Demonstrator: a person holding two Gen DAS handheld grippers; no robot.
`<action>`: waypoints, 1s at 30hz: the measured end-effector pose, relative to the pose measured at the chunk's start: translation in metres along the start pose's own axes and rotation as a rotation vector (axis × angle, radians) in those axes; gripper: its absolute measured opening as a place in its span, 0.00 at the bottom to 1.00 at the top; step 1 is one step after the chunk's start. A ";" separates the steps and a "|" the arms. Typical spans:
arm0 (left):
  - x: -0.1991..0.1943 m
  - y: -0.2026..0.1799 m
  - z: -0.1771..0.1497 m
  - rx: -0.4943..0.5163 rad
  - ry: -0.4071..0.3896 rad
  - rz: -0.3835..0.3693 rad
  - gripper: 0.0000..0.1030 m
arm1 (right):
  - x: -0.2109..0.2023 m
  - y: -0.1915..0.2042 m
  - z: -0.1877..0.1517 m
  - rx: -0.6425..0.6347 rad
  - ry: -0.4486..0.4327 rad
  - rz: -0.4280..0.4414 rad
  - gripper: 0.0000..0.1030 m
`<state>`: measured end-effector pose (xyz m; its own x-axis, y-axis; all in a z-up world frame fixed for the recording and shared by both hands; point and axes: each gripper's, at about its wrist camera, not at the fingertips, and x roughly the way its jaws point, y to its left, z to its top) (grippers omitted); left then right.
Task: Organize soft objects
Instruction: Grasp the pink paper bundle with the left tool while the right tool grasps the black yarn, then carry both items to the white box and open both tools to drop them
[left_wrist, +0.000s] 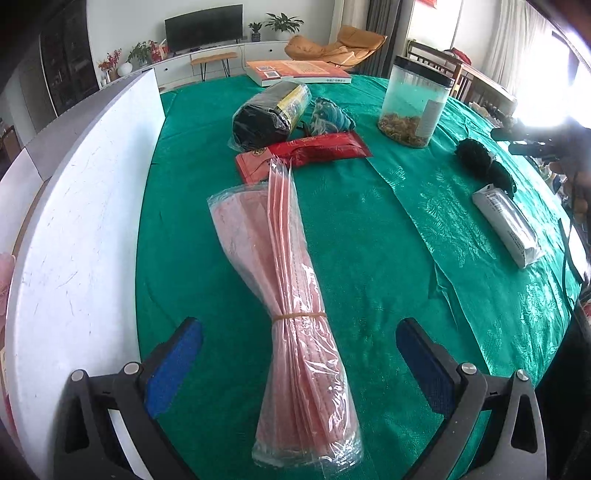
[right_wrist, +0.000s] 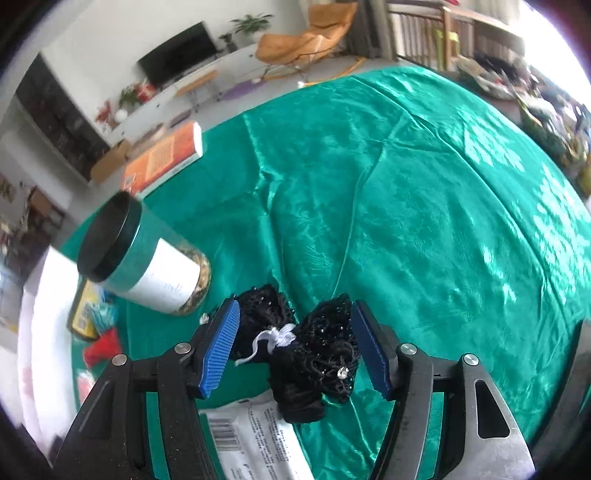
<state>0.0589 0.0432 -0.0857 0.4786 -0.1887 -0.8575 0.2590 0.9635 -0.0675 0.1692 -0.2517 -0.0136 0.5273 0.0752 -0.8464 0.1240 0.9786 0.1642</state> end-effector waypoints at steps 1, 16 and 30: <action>0.004 0.000 0.001 -0.005 0.009 0.011 1.00 | 0.001 0.015 -0.002 -0.105 0.012 -0.015 0.70; -0.031 0.019 0.015 -0.135 -0.088 -0.153 0.28 | -0.022 0.021 -0.002 -0.035 -0.085 -0.134 0.36; -0.192 0.165 -0.001 -0.288 -0.307 0.125 0.30 | -0.097 0.306 -0.077 -0.168 0.026 0.679 0.37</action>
<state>0.0088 0.2385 0.0673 0.7298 -0.0727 -0.6798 -0.0406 0.9880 -0.1492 0.0913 0.0551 0.0799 0.4213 0.6830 -0.5967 -0.3586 0.7297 0.5821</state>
